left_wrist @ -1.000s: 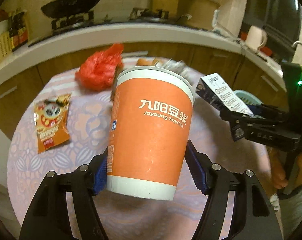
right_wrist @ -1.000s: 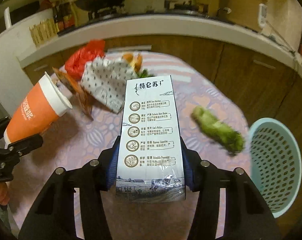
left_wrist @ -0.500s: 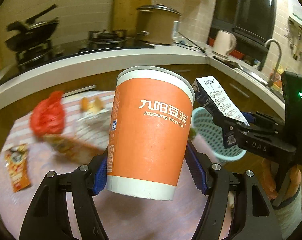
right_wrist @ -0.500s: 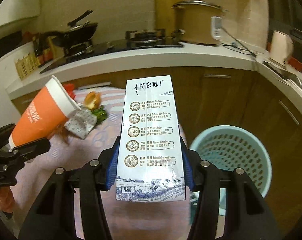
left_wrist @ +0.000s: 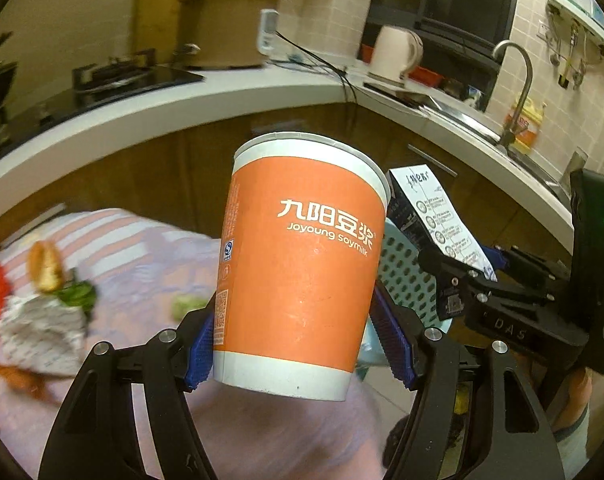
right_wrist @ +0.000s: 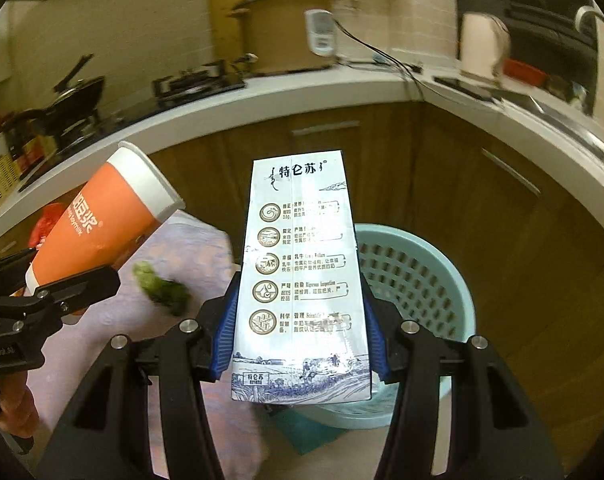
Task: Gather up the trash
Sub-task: 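Carry the orange cup and white carton over the basket and release both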
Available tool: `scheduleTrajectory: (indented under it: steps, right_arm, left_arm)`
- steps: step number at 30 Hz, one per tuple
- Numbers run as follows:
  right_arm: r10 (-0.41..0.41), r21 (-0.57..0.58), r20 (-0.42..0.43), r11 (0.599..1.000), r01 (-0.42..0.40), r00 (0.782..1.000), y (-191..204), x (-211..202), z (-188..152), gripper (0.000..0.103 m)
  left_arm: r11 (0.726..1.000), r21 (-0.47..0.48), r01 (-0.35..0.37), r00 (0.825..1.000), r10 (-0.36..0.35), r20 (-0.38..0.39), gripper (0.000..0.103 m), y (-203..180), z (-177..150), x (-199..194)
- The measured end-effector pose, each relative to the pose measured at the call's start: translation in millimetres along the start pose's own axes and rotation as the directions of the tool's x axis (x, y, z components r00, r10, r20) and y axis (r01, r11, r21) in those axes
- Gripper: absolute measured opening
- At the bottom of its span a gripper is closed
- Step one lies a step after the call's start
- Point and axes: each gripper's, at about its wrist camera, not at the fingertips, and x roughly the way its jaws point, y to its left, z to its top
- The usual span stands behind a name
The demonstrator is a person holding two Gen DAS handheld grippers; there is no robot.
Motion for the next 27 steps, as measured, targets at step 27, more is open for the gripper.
scheduleTrajectory:
  steps: [27]
  right_arm:
    - [-0.053, 0.187, -0.234, 0.977, 0.099, 0.971, -89, 89, -52, 0.058]
  left_arm:
    - [0.998, -0.024, 0.05, 0.968, -0.054, -0.244, 0.078, -42, -14, 153]
